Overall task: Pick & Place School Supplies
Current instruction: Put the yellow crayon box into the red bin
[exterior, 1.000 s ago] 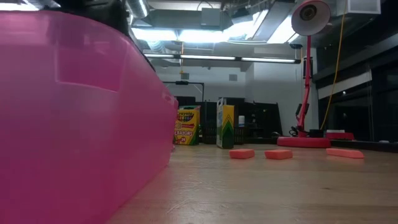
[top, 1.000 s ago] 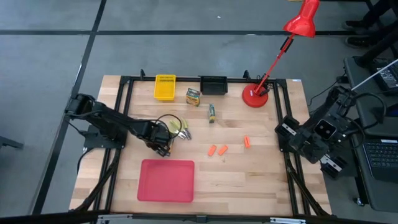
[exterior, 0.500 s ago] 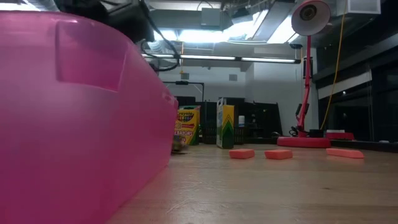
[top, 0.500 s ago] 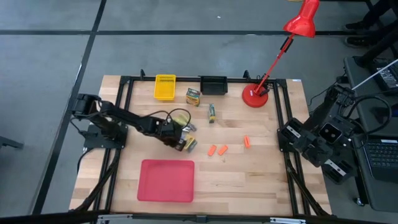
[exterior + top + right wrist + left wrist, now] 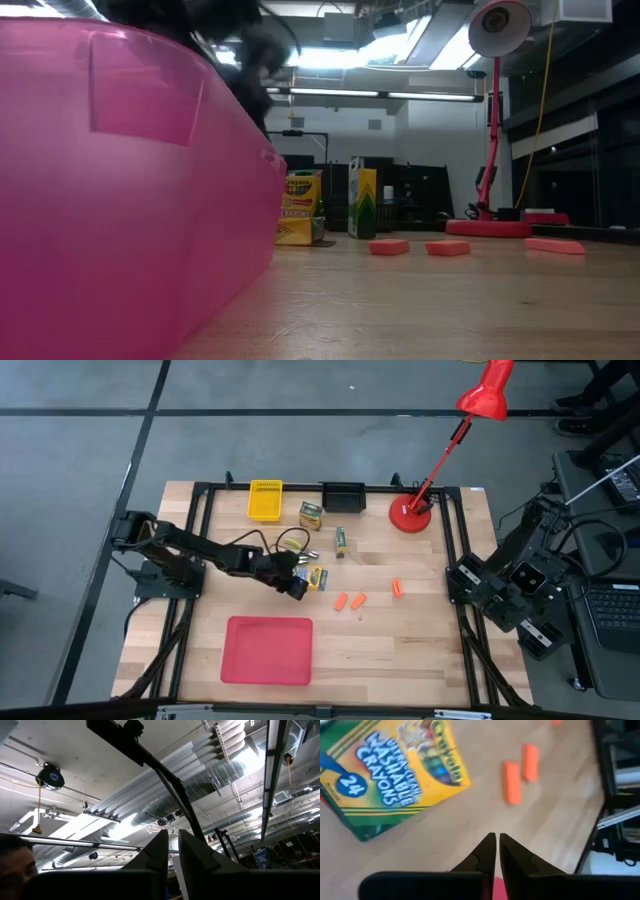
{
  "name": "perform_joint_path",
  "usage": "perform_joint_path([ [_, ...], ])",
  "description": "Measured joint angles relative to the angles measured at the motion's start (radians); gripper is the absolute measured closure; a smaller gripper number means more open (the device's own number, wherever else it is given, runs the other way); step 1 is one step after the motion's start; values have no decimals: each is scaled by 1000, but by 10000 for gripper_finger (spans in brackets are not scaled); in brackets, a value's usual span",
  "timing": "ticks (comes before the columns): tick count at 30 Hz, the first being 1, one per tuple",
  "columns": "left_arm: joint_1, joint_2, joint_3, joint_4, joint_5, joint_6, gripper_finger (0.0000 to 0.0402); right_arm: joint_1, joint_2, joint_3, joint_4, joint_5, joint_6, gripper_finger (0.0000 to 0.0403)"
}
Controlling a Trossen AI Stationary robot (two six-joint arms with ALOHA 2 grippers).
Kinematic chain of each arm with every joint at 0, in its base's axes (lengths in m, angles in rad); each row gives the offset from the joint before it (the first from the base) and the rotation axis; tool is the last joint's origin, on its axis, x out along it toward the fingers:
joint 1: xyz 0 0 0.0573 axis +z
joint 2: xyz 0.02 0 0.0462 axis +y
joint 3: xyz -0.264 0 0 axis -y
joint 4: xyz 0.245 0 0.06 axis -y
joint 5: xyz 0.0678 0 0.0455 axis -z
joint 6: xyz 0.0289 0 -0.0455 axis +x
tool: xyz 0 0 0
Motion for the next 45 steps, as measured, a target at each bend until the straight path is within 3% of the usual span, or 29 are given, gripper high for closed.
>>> perform_joint_path([
  [5,-32,-59,30,-243,-204,-72,383,0,32,0,-18,149,21,355],
  [15,41,20,31,-233,-151,-40,399,0,104,0,-82,494,154,355],
  [20,73,46,31,-242,-144,-17,399,-23,132,0,-332,650,445,355],
  [24,92,59,30,-233,-138,0,399,-65,170,0,-465,654,672,355],
  [30,102,68,0,-214,-127,-11,399,-117,224,0,-483,622,778,355],
  [45,101,68,-20,-246,-170,-47,399,-262,349,0,-836,298,1228,355],
])
